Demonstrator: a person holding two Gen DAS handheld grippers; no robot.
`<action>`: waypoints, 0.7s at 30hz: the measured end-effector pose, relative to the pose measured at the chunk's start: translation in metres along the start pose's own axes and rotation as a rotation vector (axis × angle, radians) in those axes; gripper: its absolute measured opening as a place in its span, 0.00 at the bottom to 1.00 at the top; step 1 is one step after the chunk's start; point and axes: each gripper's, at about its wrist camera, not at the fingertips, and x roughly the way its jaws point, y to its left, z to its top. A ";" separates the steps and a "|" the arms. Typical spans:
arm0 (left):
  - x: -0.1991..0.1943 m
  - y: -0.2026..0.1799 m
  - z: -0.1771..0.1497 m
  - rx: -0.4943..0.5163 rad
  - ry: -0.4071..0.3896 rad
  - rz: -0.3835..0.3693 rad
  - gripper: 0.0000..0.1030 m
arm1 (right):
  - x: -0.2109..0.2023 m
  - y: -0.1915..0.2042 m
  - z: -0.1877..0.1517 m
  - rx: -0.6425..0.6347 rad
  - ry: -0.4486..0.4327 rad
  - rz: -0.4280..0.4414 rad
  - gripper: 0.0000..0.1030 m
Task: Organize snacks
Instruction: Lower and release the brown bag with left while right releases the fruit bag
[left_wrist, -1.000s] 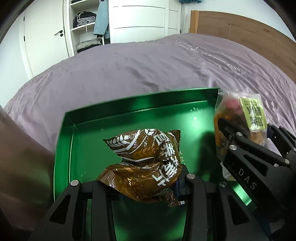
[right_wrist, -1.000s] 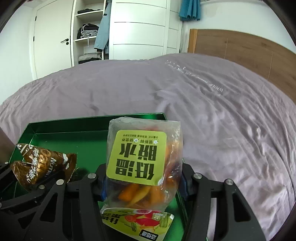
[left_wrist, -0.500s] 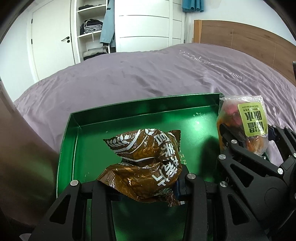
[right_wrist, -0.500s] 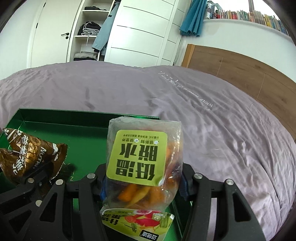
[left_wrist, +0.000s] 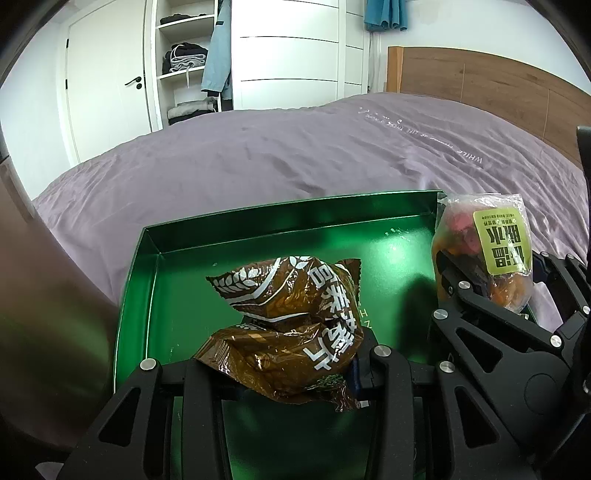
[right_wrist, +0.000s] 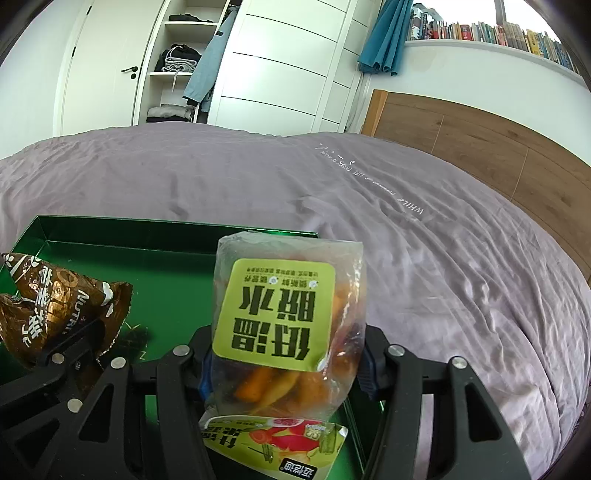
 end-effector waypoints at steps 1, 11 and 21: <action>0.000 0.000 0.000 -0.001 -0.001 -0.001 0.33 | 0.000 0.000 0.000 0.000 -0.001 0.000 0.62; -0.003 0.002 -0.002 -0.006 -0.014 0.000 0.34 | 0.001 -0.002 0.000 0.004 0.002 0.007 0.70; -0.009 -0.001 -0.007 -0.012 -0.038 0.013 0.35 | 0.001 -0.004 -0.001 0.018 0.001 0.023 0.74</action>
